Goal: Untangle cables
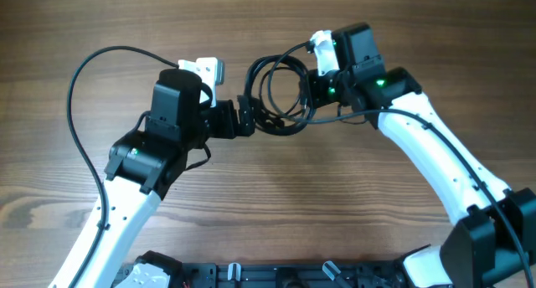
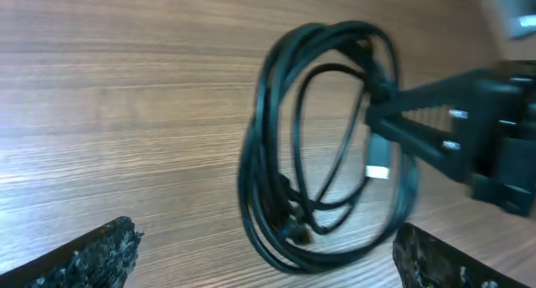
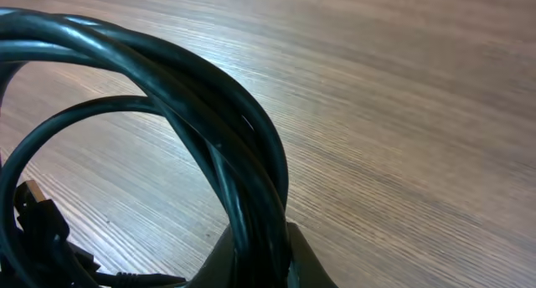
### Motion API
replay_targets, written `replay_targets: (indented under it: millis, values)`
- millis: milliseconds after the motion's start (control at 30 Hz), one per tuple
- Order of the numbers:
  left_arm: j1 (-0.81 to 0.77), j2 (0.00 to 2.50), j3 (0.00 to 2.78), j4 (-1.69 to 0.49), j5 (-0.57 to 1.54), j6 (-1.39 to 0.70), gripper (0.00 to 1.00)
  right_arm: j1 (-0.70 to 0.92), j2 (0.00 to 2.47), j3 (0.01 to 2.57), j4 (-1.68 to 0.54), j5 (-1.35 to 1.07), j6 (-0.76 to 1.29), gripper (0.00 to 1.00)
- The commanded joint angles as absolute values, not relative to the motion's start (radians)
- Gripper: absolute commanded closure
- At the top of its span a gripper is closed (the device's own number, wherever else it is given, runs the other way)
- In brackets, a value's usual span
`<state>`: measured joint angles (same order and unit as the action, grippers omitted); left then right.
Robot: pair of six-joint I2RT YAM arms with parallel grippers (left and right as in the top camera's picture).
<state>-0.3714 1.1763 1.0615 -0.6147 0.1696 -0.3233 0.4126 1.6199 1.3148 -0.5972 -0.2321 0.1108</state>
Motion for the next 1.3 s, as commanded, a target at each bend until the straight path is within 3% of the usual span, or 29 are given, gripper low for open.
replay_targets:
  millis: [0, 533, 633, 733, 1033, 1100, 1167, 1267]
  values:
    - [-0.375, 1.201, 1.079, -0.617, 0.118, -0.333, 0.00, 0.443, 1.532, 1.316, -0.588, -0.125, 0.139, 0.96]
    - [-0.375, 1.205, 1.079, -0.493, 0.038, -0.349, 0.00, 0.449, 1.443, 1.316, -0.655, 0.040, 0.129, 0.96]
    - [-0.375, 1.228, 1.079, -0.493, 0.006, -0.349, 0.10, 0.452, 1.443, 1.316, -0.660, 0.060, 0.108, 0.96]
    - [-0.384, 1.266, 1.079, -0.493, 0.011, -0.350, 0.11, 0.473, 1.443, 1.316, -0.660, 0.099, 0.104, 0.95]
    - [-0.456, 1.290, 1.079, -0.431, 0.051, -0.353, 0.03, 0.530, 1.443, 1.316, -0.661, 0.217, 0.085, 0.95]
    - [-0.456, 1.290, 1.079, -0.429, 0.051, -0.353, 0.07, 0.531, 1.443, 1.316, -0.661, 0.217, 0.085, 0.95]
    - [-0.456, 1.291, 1.079, -0.430, 0.051, -0.353, 0.23, 0.534, 1.443, 1.316, -0.663, 0.217, 0.086, 0.95]
    - [-0.456, 1.291, 1.079, -0.429, 0.051, -0.353, 0.34, 0.546, 1.443, 1.316, -0.664, 0.217, 0.085, 0.95]
